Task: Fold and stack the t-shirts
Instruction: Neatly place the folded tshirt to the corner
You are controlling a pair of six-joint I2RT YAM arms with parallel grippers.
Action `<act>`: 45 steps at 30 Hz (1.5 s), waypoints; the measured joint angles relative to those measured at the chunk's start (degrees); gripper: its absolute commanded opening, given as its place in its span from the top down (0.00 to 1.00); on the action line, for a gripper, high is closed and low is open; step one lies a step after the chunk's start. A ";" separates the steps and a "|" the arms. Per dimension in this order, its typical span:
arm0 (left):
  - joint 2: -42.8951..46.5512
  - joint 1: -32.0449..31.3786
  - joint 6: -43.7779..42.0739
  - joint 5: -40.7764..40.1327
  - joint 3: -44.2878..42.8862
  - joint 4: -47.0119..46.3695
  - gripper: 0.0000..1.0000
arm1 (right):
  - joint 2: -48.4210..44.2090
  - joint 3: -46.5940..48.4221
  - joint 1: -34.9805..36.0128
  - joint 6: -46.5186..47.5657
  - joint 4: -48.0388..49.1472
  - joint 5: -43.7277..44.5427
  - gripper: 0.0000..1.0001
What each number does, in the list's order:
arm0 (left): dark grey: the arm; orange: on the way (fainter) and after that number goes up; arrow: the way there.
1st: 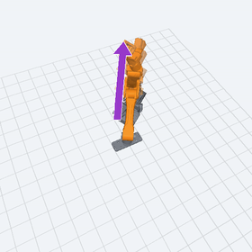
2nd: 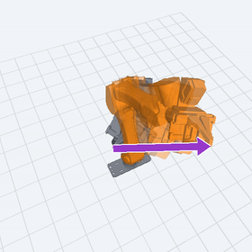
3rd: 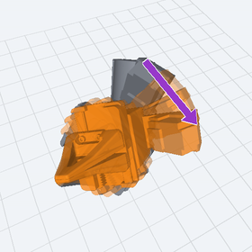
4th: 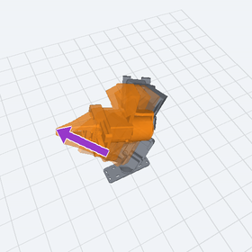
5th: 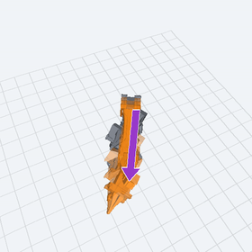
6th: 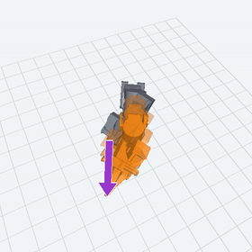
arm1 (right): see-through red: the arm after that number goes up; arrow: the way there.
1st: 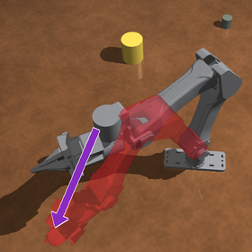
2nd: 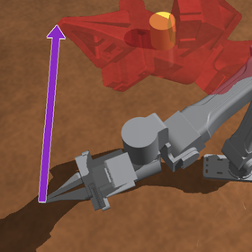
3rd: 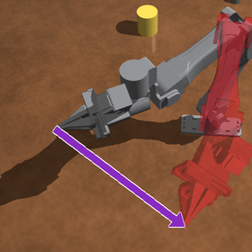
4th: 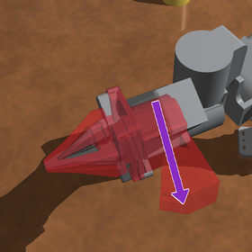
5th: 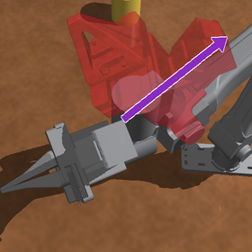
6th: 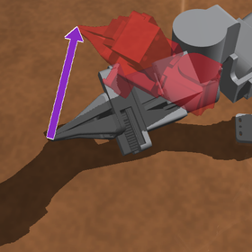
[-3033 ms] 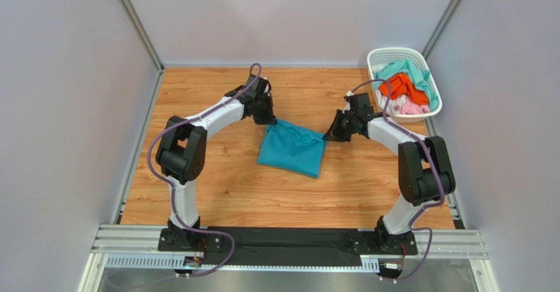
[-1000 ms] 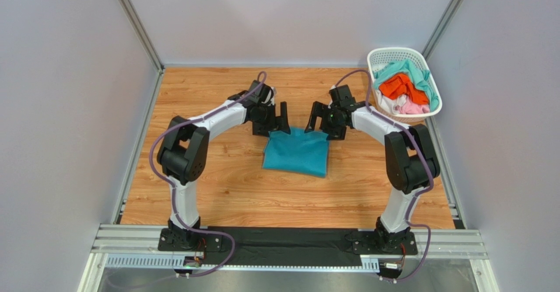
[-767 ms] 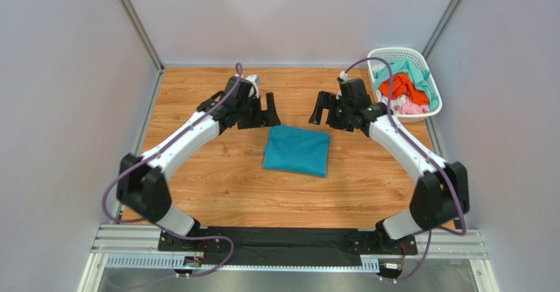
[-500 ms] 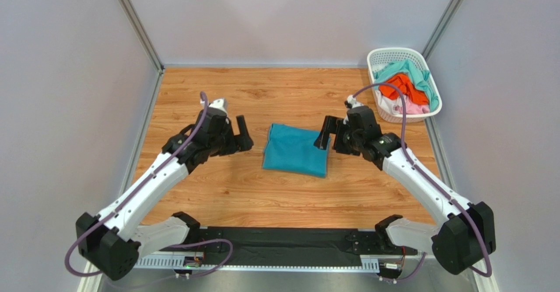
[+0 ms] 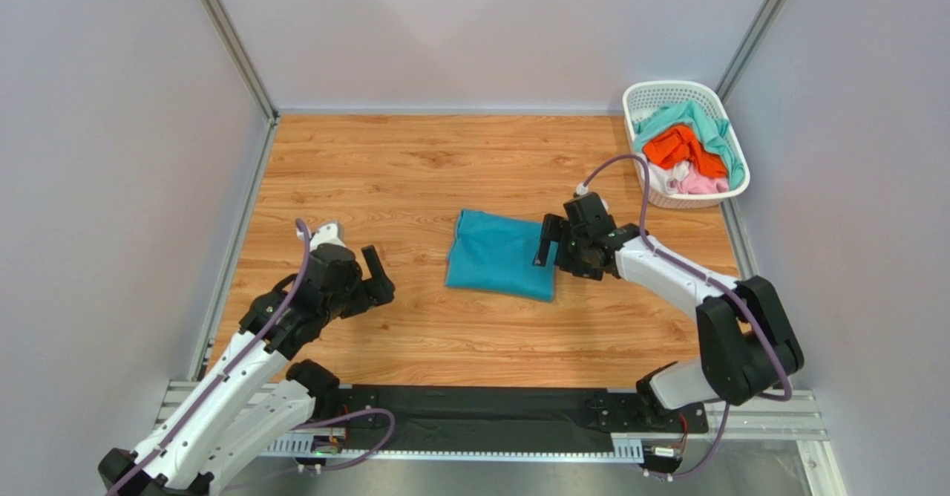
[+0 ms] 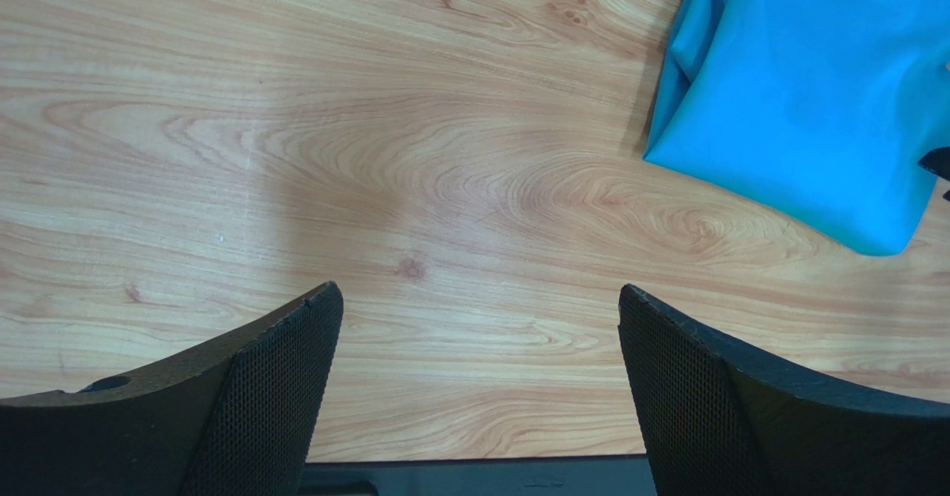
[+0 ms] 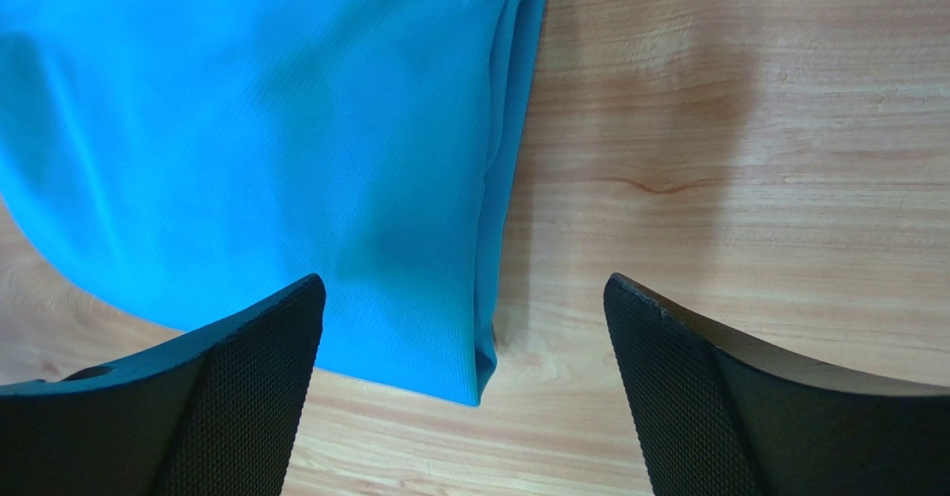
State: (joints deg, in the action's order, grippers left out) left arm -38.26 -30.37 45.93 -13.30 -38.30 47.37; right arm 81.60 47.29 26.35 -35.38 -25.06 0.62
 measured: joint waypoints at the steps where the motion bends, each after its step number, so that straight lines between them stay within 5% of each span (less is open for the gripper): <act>1: 0.00 0.00 0.09 -0.20 0.15 -0.02 0.00 | 1.11 0.39 0.00 -0.33 0.09 0.48 0.07; 4: -0.15 0.00 0.04 0.46 0.55 -0.39 0.00 | 3.50 1.62 0.00 -0.85 0.20 1.38 0.14; 11: -0.07 0.00 -0.20 2.78 0.74 -2.05 0.00 | 8.76 3.54 0.00 -1.20 1.07 1.97 0.53; 15: 0.96 0.00 -0.24 3.78 1.25 -2.91 0.00 | 11.47 4.00 0.11 -0.98 1.44 1.79 0.60; 23: 1.20 0.00 -0.31 5.25 1.66 -3.89 0.00 | 14.01 6.34 0.28 1.11 1.90 1.53 0.92; 31: 1.20 0.00 -0.37 5.66 1.95 -4.07 0.00 | 15.06 10.73 -0.61 8.17 -6.23 11.43 1.00; 45: 1.44 0.00 -0.42 7.04 1.95 -4.44 0.00 | 11.37 11.06 -17.27 23.30 -19.34 25.55 1.00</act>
State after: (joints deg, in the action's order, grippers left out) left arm -36.82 -30.37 45.52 -6.26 -36.36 42.94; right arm 92.97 58.35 9.08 -12.08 -44.40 26.17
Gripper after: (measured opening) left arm 0.995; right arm 0.014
